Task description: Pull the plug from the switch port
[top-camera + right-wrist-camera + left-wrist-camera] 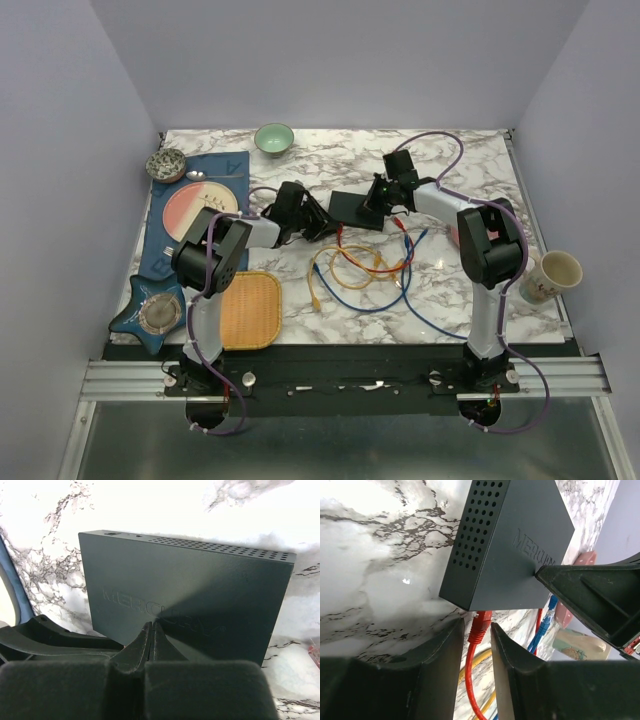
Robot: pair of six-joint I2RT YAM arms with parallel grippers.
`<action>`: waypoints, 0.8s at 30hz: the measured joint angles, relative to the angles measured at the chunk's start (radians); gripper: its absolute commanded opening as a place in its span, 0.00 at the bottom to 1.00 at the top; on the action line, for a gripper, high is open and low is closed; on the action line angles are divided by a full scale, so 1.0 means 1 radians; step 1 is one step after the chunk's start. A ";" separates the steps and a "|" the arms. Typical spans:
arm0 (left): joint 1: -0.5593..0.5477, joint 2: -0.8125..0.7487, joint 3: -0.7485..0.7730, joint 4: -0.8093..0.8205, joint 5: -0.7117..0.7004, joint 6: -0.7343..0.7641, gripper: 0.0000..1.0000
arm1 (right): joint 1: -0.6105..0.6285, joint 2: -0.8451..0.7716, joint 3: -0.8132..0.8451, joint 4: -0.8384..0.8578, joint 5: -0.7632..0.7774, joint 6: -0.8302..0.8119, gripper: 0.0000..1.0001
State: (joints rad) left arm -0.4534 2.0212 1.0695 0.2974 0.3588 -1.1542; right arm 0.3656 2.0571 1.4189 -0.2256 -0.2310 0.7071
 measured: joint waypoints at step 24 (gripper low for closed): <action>-0.007 0.036 0.053 -0.003 -0.023 -0.113 0.34 | 0.000 0.000 0.000 0.000 0.005 0.005 0.01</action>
State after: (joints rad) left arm -0.4603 2.0575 1.1229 0.2943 0.3363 -1.2671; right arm 0.3656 2.0571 1.4189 -0.2260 -0.2264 0.7116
